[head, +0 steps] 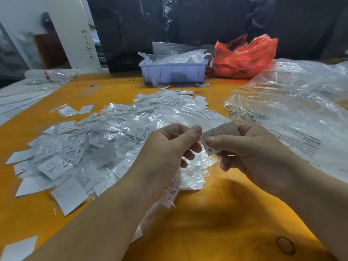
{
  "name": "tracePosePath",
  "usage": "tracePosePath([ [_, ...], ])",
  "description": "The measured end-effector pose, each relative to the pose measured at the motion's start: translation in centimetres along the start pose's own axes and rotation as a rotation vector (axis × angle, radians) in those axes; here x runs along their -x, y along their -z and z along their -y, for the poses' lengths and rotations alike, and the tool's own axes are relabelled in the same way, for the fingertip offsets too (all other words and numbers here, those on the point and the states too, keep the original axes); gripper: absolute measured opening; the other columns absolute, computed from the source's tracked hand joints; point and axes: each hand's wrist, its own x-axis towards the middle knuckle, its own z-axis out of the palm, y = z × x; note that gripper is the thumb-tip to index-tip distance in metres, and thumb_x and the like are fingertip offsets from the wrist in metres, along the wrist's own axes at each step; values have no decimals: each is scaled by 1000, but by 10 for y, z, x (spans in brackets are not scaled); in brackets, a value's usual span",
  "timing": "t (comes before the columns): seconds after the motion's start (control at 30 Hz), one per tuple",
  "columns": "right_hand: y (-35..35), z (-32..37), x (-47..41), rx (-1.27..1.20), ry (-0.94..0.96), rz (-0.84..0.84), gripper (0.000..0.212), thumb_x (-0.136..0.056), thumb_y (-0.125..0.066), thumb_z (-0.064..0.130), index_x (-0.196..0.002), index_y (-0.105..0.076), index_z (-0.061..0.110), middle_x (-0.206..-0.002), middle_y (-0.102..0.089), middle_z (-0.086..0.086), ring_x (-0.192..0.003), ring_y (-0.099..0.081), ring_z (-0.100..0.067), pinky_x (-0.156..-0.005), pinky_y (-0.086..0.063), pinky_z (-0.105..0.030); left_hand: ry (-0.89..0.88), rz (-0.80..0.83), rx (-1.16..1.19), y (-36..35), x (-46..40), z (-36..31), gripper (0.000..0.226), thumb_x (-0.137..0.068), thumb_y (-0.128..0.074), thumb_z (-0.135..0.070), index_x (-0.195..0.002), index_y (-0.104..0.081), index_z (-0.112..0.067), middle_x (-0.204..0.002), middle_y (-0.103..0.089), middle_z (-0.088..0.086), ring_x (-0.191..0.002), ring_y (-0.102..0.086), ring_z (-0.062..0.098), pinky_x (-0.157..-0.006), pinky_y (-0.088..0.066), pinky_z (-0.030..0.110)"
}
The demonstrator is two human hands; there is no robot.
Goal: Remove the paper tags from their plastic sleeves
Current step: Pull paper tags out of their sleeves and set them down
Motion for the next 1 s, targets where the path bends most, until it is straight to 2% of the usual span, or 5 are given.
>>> tracePosePath([
  [0.13,0,-1,0,54,29,-34,6,-81,-71,11,-77,-69,7,-67,-56,-13,-54,-50,-16,-49,-44,-27,0,6,-6,0,0,0,26,-76,-66,-44,-71,-66,-18,-68,-66,-2,-60,-55,7,-53,-45,17],
  [0.33,4,-3,-3,98,-4,-94,8,-80,-71,12,-83,-70,5,-70,-57,-14,-52,-51,-13,-49,-45,-25,9,-18,50,1,-1,0,29,-73,-66,-44,-73,-66,-15,-66,-66,-2,-57,-55,6,-51,-44,17],
  [0.53,4,-4,-2,139,-2,-107,10,-79,-72,15,-85,-71,7,-67,-58,-10,-53,-52,-13,-51,-46,-26,-16,-22,-36,0,1,0,34,-75,-63,-47,-74,-67,-14,-67,-67,-3,-59,-56,7,-52,-46,16],
  [0.8,1,-1,0,90,58,-78,9,-81,-71,15,-78,-69,6,-64,-54,-10,-53,-50,-15,-49,-44,-26,-19,-11,-83,-1,1,2,23,-86,-65,-35,-72,-70,-18,-67,-67,-3,-60,-57,6,-52,-46,16],
  [1.0,0,-1,-1,32,96,-60,8,-85,-67,12,-84,-73,6,-61,-56,-4,-53,-51,-14,-48,-45,-26,-26,29,-107,-2,2,2,34,-70,-70,-53,-77,-72,-19,-70,-69,-4,-62,-59,5,-54,-47,16],
])
